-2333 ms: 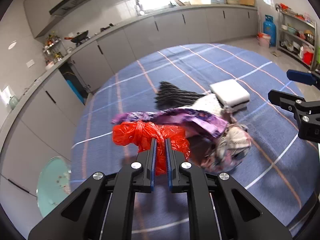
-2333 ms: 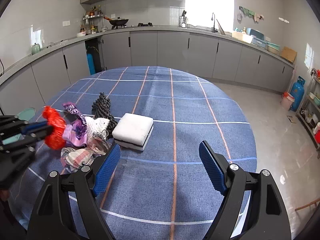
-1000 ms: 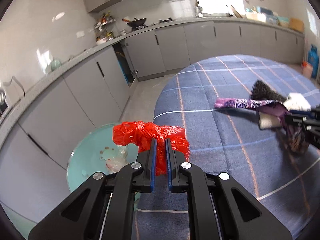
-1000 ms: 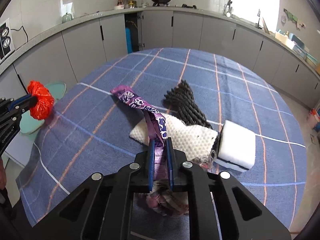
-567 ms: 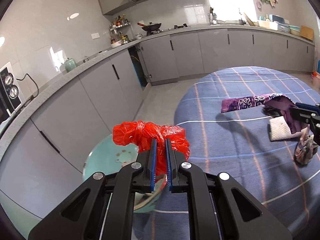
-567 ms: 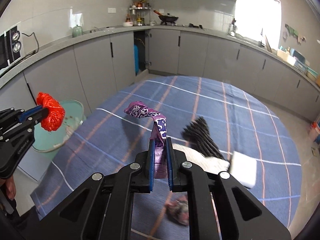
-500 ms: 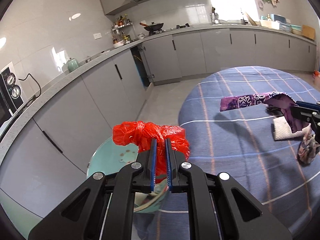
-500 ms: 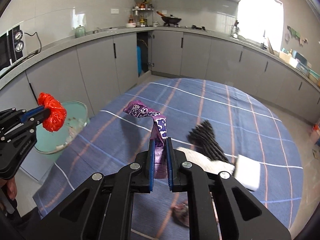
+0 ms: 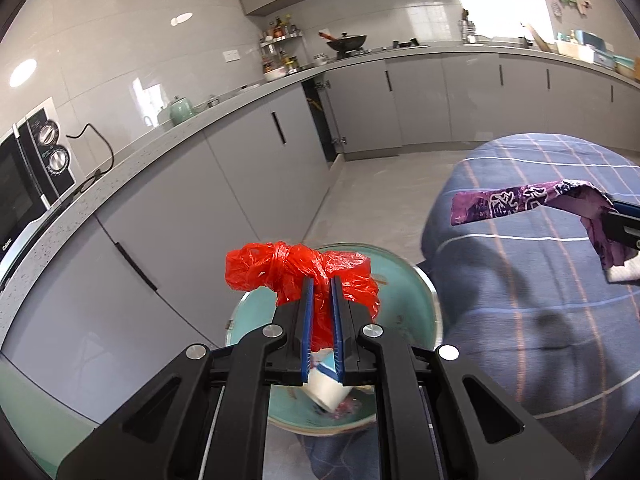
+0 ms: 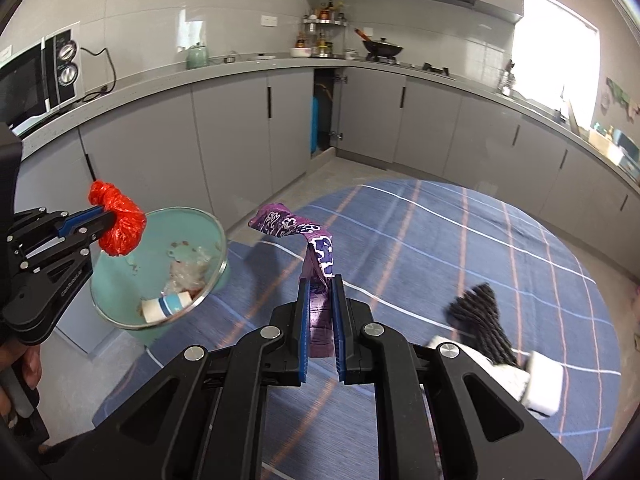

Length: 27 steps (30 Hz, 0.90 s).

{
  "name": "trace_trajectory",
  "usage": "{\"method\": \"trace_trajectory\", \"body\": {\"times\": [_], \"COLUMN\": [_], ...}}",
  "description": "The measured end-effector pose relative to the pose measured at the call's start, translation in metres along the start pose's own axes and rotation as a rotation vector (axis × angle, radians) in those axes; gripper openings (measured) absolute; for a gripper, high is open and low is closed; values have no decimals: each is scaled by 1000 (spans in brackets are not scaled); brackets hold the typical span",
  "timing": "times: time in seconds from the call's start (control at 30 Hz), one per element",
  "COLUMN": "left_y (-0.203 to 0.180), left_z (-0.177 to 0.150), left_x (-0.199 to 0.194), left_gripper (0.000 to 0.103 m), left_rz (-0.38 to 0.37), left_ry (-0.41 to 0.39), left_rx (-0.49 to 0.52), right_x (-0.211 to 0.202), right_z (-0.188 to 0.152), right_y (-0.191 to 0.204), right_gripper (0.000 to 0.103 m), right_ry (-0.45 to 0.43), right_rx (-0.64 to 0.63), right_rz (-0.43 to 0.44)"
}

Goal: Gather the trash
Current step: 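Carry the red bag and purple wrapper over the teal wastebasket with both grippers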

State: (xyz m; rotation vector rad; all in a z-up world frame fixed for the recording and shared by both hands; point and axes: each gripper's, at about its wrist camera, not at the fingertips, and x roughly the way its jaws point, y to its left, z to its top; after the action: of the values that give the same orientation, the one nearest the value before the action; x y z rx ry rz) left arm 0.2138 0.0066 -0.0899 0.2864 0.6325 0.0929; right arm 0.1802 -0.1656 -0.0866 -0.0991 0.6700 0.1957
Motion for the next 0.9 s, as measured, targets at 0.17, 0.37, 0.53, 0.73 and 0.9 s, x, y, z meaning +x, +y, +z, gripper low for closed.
{"method": "trace_trajectory", "body": {"times": [0.17,0.37,0.53,0.73,0.9], "left_y": [16,27,33,40,46], "left_z": [0,-2,-5,-6,-8], "left_x": [9,20,27,34,40], "left_gripper": [9,9,9,9,9], "left_rz": [43,69,82,78,73], "left_ry": [6,21,41,56,71], "left_rx": [-3,-5,-14,-26,-32], "right_x": [8,16,25,35,41], "right_z": [7,17,22,29,31], "right_y": [20,40,54,65,72], "right_gripper": [11,11,11,11,11], "right_ry": [-4,-5,-2,4,10], "right_rx": [-28,-53,-71,-88,-99], "right_rz": [28,56,75,91,100]}}
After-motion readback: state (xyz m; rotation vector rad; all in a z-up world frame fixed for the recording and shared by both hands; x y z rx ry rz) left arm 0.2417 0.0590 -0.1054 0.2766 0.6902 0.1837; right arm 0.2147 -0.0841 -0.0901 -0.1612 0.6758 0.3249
